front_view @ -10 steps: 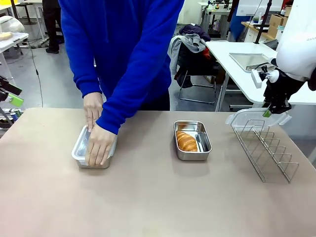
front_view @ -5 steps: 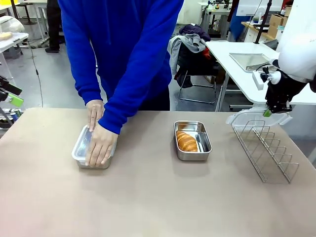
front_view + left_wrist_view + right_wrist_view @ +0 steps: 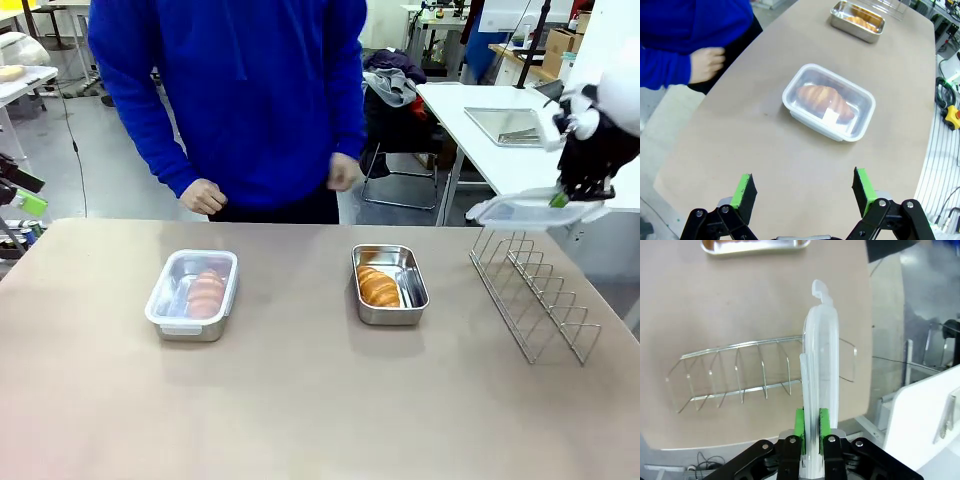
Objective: Place the bread in airtight containers.
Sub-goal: Pick up one Airtight Container lid and hand it to the human.
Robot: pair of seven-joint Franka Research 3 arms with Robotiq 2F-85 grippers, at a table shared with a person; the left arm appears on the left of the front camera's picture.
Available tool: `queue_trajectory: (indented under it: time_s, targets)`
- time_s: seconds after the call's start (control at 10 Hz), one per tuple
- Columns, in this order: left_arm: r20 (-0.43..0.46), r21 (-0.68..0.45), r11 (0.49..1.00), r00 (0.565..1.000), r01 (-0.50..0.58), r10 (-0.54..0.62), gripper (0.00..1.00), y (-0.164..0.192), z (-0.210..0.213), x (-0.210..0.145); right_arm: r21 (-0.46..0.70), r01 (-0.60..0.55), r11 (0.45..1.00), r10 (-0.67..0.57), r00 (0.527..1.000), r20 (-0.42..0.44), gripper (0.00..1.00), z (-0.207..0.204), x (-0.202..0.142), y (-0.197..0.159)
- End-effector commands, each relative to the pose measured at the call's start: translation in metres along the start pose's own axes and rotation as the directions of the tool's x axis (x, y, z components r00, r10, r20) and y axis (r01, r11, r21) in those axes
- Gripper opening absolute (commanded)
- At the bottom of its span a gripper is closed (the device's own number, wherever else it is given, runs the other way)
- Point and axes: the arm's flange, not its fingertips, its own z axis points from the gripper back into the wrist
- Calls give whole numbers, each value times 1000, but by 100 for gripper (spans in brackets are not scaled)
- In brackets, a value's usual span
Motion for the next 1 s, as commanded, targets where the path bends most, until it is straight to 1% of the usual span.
queue_trajectory:
  time_s: [0.0,0.1,0.2,0.3,0.4,0.5,0.6,0.7,0.9]
  targets:
    - [8,-9,1000,1000,21,-21,100,-1,2,0,-43,22,999,-21,999,24,0,60,17,14]
    - [8,-9,1000,1000,21,-21,100,-1,2,0,-48,16,999,-14,999,38,0,82,23,20]
    - [8,-9,1000,1000,21,-21,100,-1,2,0,-84,-79,993,85,994,71,0,108,35,32]
    - [8,-9,1000,1000,21,-21,100,-1,2,0,-176,-163,971,179,981,78,0,122,43,43]
    - [8,-9,1000,1000,21,-21,100,-1,2,0,-258,-261,930,293,952,90,0,137,54,56]
    - [8,-9,1000,1000,21,-21,100,-1,2,0,-339,-350,873,399,913,85,0,146,66,69]
    - [8,-9,1000,1000,21,-21,100,-1,2,0,-388,-437,811,504,859,86,0,147,78,70]
    - [8,-9,1000,1000,21,-21,100,-1,2,0,-388,-515,765,583,809,75,0,138,89,66]
    - [8,-9,1000,1000,21,-21,100,-1,2,0,-356,-576,736,644,757,108,0,113,108,48]
